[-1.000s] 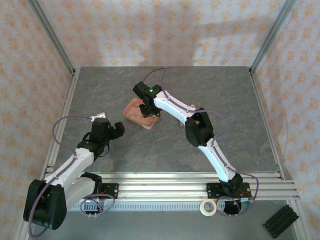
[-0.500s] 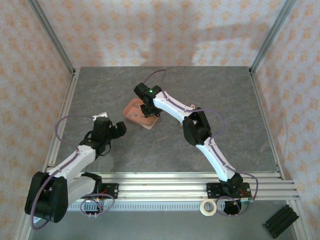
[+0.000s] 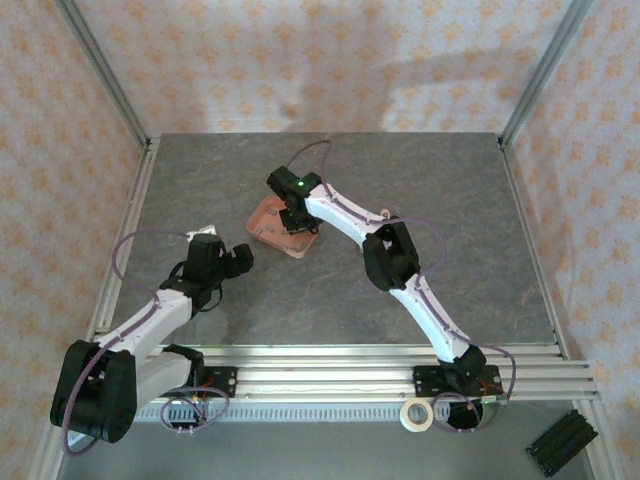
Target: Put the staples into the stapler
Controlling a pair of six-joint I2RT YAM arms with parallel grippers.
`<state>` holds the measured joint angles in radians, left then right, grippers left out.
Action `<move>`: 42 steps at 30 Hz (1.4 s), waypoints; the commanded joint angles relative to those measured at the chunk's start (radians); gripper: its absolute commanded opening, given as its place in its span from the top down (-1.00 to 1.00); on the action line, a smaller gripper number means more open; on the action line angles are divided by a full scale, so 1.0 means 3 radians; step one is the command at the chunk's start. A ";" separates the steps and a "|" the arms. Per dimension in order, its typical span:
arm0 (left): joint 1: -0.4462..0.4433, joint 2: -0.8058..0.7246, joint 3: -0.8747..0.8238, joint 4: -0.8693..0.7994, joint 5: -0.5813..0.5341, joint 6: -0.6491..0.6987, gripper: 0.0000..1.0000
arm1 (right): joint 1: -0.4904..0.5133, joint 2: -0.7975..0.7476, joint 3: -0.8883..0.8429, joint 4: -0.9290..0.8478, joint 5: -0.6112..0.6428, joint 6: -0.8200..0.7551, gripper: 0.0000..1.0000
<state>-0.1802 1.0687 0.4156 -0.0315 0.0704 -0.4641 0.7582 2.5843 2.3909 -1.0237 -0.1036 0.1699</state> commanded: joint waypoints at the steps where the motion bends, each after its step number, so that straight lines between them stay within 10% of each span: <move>1: 0.0044 -0.0006 0.0011 0.0084 -0.0024 0.0008 -0.86 | -0.0042 0.0142 0.0074 -0.0014 0.0082 -0.0018 0.54; 20: 0.0047 -0.0374 -0.0033 -0.0149 0.0135 0.0042 -0.86 | -0.0007 -0.0319 -0.0160 0.0231 0.0053 -0.0022 0.67; 30: 0.0010 -0.0571 -0.0011 -0.0200 0.0492 -0.0137 -0.80 | 0.0003 -0.1234 -0.1140 0.0651 0.0089 0.0004 0.69; 42: -0.0790 -0.0083 0.0297 -0.0003 0.0114 -0.0144 -0.79 | -0.0019 -0.2522 -0.2790 0.0960 0.0142 0.0216 0.71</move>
<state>-0.3840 1.0035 0.4637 -0.0696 0.1520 -0.4980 0.7582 1.8988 1.6352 -0.7513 -0.0921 0.1993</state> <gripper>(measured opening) 0.897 0.149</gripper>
